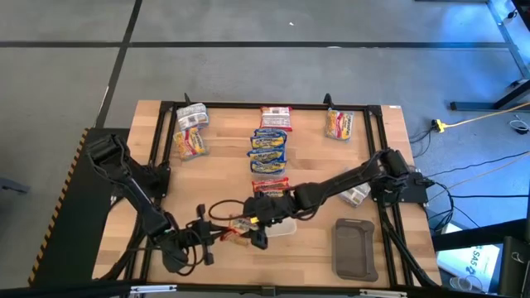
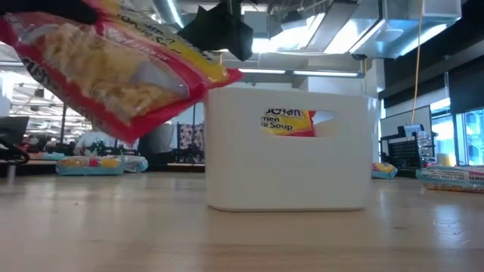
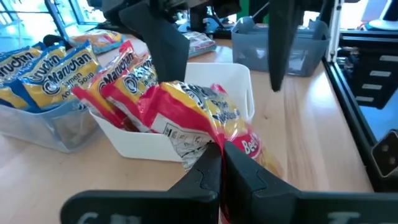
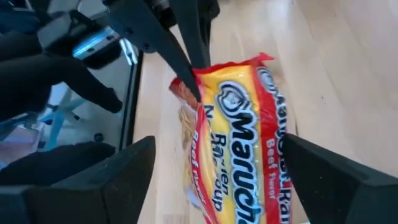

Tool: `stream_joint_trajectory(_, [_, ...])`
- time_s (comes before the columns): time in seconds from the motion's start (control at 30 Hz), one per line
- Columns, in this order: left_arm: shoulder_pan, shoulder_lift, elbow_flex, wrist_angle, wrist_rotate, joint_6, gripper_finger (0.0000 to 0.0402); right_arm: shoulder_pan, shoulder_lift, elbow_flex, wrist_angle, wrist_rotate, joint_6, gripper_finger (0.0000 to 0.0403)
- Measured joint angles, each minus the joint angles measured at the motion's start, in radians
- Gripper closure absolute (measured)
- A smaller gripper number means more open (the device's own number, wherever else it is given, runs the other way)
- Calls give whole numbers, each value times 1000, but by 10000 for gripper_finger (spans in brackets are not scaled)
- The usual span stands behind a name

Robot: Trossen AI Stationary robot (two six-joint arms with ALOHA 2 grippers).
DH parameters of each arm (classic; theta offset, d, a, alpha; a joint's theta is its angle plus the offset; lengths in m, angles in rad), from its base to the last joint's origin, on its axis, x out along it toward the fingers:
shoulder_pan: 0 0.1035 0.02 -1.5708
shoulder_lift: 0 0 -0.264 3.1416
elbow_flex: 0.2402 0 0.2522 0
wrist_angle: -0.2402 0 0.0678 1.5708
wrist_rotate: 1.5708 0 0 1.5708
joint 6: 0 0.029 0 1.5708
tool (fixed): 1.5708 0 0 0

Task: Sort Maruchan noodles
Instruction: Put the red noodle pack into the white bin

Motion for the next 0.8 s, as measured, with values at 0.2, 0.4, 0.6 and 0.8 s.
stream_joint_trajectory(0.2, [-18, 0, 0, 13, 7, 17, 401, -13, 0, 0, -40, -34, -9, 73])
stream_joint_trajectory(0.4, [-65, -1, 1, 33, -46, 47, 401, -12, -6, 0, -24, -37, -12, 73])
stream_joint_trajectory(0.6, [-69, -1, 1, 49, -101, 76, 401, -11, 22, 0, 54, -85, -12, 73])
stream_joint_trajectory(0.8, [-53, -1, 1, 115, -87, 143, 401, -12, 50, 0, 100, -115, -9, 93])
